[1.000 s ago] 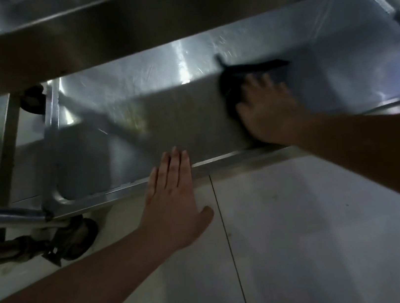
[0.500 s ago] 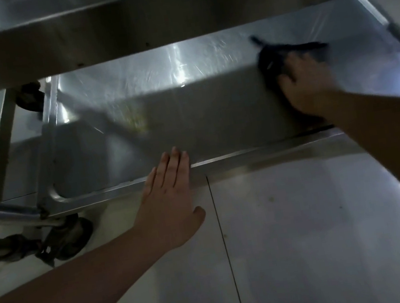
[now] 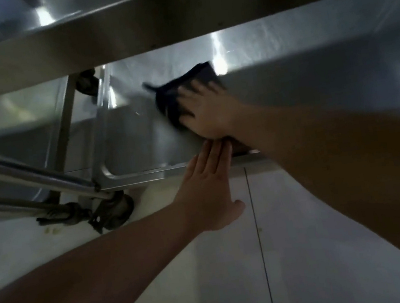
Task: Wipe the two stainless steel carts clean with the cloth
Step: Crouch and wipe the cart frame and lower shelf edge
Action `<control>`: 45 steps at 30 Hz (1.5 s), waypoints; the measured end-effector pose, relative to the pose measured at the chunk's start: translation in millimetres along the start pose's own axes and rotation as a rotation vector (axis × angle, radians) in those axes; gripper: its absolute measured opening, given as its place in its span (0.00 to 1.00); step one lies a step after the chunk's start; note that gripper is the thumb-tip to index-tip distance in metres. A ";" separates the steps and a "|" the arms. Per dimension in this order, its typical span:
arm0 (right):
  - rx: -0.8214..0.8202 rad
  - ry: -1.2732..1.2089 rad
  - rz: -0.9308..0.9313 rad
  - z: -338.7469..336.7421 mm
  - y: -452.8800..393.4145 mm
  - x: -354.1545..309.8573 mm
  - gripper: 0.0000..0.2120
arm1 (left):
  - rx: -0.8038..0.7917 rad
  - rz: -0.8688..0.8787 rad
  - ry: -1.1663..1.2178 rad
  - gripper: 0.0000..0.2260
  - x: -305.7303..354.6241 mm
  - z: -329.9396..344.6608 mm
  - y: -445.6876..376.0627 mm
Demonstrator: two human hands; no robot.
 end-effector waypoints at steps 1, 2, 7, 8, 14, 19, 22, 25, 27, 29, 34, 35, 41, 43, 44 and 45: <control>-0.035 -0.001 -0.082 3.7 1.0 -9.2 0.30 | -0.026 0.005 0.003 0.53 0.1 -2.2 -1.0; -0.045 -0.002 -0.117 5.0 3.9 -10.3 0.30 | -0.043 0.008 0.012 0.52 0.5 -4.5 -1.1; 0.161 0.044 0.154 -10.1 38.1 50.0 0.28 | 0.082 0.101 0.144 0.42 -22.2 -27.6 5.5; 0.203 0.055 0.246 -15.8 47.8 68.8 0.28 | 0.141 0.087 0.154 0.37 -39.5 -34.4 7.5; 0.201 0.044 0.783 -23.3 67.3 96.4 0.32 | 0.255 -0.423 -0.017 0.33 -163.8 -43.1 40.2; 0.181 -0.003 0.549 4.5 26.3 2.7 0.30 | 0.295 -0.544 0.073 0.33 -146.8 -17.6 22.8; 0.044 0.021 0.065 26.4 24.1 -48.8 0.30 | 0.341 -0.550 -0.010 0.33 -149.1 -11.5 24.8; -0.039 0.049 -0.257 19.3 45.2 -32.8 0.32 | 0.353 -0.523 -0.025 0.33 -153.8 -6.7 27.7; -0.029 0.058 -0.276 7.2 51.6 -0.6 0.33 | 0.340 -0.525 -0.023 0.33 -153.7 -6.5 26.2; 0.043 0.046 -0.092 -2.2 38.9 30.8 0.35 | 0.322 -0.528 -0.031 0.33 -153.1 -8.2 25.5; 0.149 0.017 0.465 2.1 -50.5 32.4 0.36 | 0.311 -0.535 -0.041 0.32 -150.9 -10.5 27.5; 0.154 0.005 0.513 5.6 -67.0 22.3 0.37 | 0.303 -0.535 -0.036 0.32 -150.3 -11.1 27.4; 0.085 -0.040 0.143 34.8 -79.9 -68.4 0.37 | 0.269 -0.544 0.009 0.32 -149.8 -15.4 27.5; 0.098 -0.058 0.038 39.3 -47.9 -83.2 0.37 | 0.262 -0.565 0.043 0.31 -149.7 -17.0 27.5; 0.093 -0.059 -0.002 40.6 -30.8 -84.7 0.38 | 0.262 -0.570 0.063 0.31 -149.9 -18.1 27.0; 0.073 -0.057 -0.037 41.9 -15.1 -83.5 0.38 | 0.263 -0.573 0.078 0.31 -150.6 -19.2 26.7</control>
Point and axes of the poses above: each hand's wrist, its own y-axis away from the middle knuckle, its own z-axis out of the palm, x = y × z, the point moved 2 cm from there along -y, towards the middle knuckle, and after that the axes turned 11 degrees about x, right-handed, at the moved point
